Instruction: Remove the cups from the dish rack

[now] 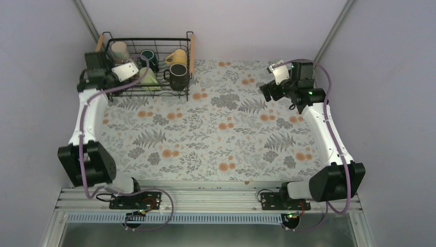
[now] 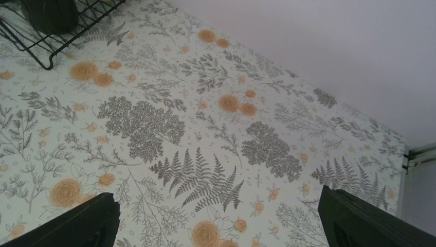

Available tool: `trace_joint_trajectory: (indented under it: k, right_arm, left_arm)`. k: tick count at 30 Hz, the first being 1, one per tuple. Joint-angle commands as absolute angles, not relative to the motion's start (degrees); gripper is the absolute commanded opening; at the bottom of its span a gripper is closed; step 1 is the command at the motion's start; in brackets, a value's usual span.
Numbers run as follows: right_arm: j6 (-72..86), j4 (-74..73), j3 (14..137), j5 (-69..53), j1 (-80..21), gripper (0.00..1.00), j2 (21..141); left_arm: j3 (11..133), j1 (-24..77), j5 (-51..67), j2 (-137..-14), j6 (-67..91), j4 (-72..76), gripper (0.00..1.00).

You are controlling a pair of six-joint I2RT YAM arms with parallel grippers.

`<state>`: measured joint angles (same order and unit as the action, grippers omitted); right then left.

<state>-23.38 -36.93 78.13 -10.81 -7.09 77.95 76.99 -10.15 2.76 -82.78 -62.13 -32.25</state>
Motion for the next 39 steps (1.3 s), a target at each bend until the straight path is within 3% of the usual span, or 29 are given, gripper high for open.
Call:
trace_joint_trajectory:
  k: [1, 2, 4, 8, 14, 24, 30, 39]
  right_arm:
    - [-25.5, -36.6, 76.2, -13.1, -7.6, 1.0, 76.9]
    - [-25.6, -36.4, 75.9, -13.3, -7.7, 1.0, 76.9]
    - [-25.8, -36.1, 75.2, -13.5, -7.7, 1.0, 76.9]
    - [-26.6, -35.4, 74.2, -12.4, -7.9, 1.0, 77.2]
    - [-27.5, -34.0, 72.2, -11.8, -7.9, 1.0, 77.3]
    - [-27.8, -31.2, 69.9, -12.3, -7.9, 1.0, 78.9]
    - [-27.5, -29.7, 69.7, -11.2, -7.9, 1.0, 79.5]
    - [-26.7, -28.1, 68.9, -8.1, -7.9, 0.98, 79.3]
  left_arm:
    - [95.7, -12.1, 6.1, -93.5, -72.3, -48.9, 0.83]
    - [100.8, -12.1, 6.6, -96.3, -72.0, -54.0, 0.85]
    - [109.0, -12.1, 8.9, -101.4, -73.1, -62.8, 1.0]
    - [115.9, -12.3, 14.0, -106.0, -77.6, -73.1, 1.0]
    - [100.0, -12.1, 18.3, -95.1, -84.9, -60.7, 1.0]
    - [91.5, -12.1, 13.2, -98.3, -88.3, -47.6, 0.98]
    - [93.8, -12.1, 9.8, -104.5, -85.6, -45.5, 0.88]
    - [94.0, -10.9, 6.9, -108.3, -83.8, -46.8, 0.64]
